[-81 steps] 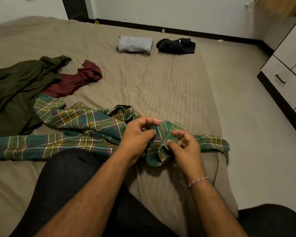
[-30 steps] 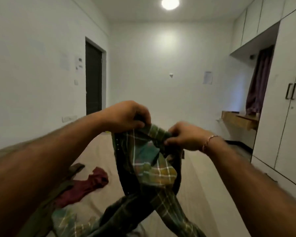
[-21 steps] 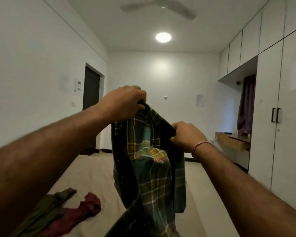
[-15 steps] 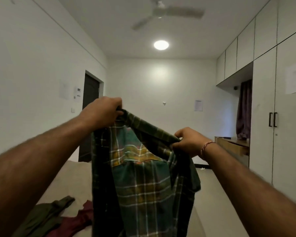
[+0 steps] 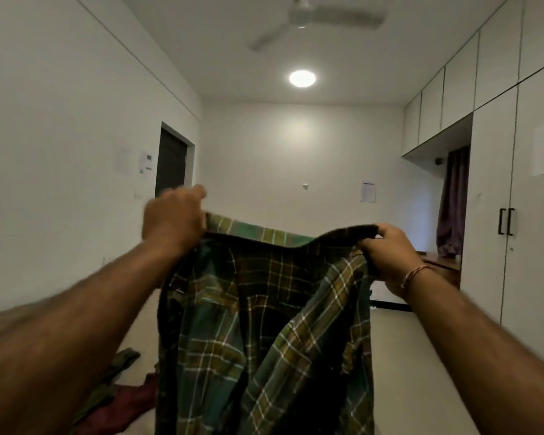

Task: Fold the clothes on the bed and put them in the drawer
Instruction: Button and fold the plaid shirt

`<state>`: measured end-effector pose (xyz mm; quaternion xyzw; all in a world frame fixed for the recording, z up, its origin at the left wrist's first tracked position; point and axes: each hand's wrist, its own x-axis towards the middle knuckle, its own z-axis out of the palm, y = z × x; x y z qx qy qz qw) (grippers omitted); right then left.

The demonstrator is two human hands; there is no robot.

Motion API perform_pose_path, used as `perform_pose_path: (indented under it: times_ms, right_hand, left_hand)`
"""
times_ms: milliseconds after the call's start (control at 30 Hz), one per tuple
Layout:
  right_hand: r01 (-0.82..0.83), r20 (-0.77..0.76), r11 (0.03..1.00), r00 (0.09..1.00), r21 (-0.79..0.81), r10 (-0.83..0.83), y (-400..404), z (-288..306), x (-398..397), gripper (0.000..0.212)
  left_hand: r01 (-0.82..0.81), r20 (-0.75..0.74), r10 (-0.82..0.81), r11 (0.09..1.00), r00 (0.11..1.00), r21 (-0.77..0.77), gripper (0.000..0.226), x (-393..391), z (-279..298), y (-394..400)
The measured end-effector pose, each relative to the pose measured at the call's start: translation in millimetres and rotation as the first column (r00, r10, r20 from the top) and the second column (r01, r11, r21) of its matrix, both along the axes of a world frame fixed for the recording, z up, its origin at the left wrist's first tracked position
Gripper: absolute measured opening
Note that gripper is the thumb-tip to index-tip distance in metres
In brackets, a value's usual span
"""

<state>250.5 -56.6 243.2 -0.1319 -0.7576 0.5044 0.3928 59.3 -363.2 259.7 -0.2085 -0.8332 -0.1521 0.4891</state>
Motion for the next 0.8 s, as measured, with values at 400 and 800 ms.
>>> perform_pose_path:
  times_ms: [400, 800]
  right_hand:
    - [-0.59, 0.204, 0.803, 0.799, 0.086, 0.565, -91, -55, -11, 0.028]
    - [-0.391, 0.163, 0.904, 0.916, 0.173, 0.365, -45, -123, -56, 0.016]
  left_hand:
    - [0.282, 0.298, -0.949, 0.259, -0.107, 0.924, 0.026, 85, -68, 74]
    - [0.632, 0.665, -0.562, 0.756, 0.492, 0.171, 0.044, 40, -11, 26]
